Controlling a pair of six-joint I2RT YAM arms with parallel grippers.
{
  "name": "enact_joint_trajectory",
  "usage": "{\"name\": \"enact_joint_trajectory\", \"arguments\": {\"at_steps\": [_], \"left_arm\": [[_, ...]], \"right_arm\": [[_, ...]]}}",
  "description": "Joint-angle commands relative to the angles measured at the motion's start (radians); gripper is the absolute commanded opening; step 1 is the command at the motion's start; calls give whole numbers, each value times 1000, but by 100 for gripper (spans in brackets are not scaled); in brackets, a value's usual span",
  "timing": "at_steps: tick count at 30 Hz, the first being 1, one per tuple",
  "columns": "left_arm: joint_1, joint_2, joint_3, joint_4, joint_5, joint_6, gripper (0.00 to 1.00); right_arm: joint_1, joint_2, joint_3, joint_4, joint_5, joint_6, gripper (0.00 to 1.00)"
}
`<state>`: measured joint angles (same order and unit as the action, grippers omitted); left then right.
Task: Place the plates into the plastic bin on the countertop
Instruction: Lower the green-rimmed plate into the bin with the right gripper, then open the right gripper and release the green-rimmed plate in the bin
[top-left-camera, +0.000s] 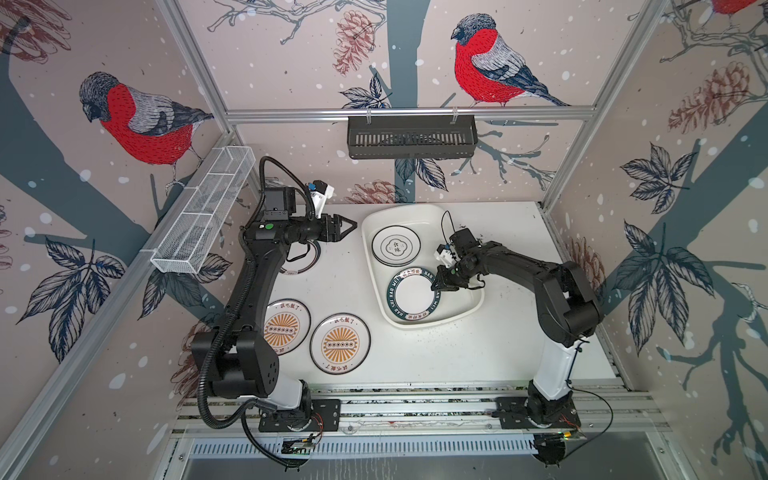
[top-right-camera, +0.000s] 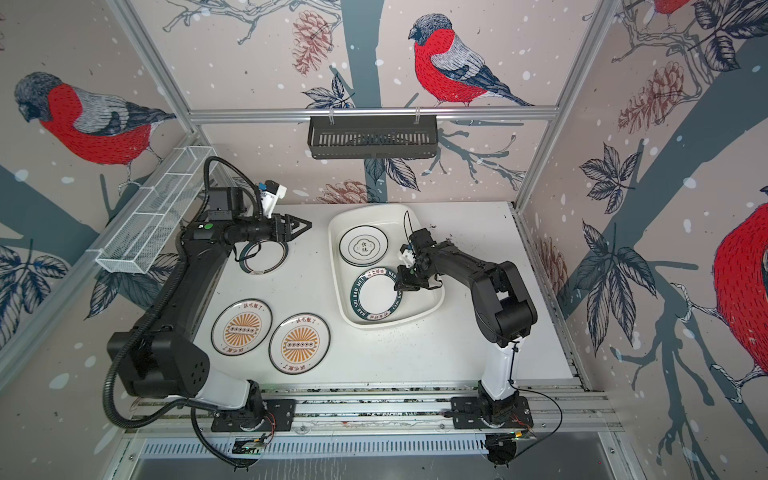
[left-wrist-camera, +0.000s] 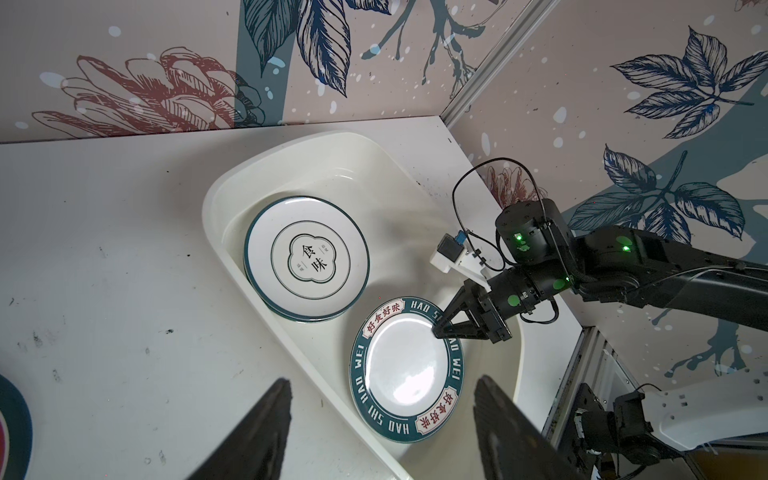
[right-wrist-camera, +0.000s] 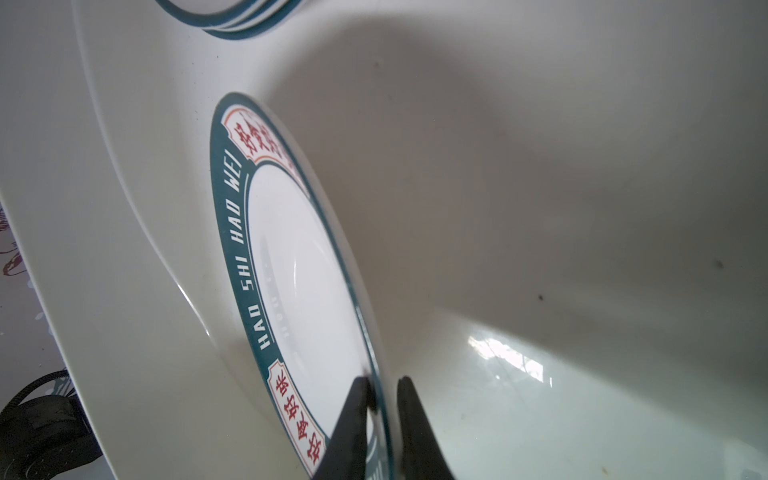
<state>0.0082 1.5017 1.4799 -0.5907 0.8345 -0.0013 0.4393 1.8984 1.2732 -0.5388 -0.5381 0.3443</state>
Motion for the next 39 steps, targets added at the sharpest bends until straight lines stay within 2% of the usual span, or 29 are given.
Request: {"name": "enact_joint_trajectory", "arguments": {"at_steps": [1,21,39], "left_arm": [[-1,-1,9,-18,17,7,70],[-1,-14,2,-12,18,12,70],[-1,-14,16,-24,26,18,70]], "right_arm": [[3,11,9,-13,26,-13,16],[15,79,31,-18,52,-16,19],[18,100,55,-30,69,-15,27]]}}
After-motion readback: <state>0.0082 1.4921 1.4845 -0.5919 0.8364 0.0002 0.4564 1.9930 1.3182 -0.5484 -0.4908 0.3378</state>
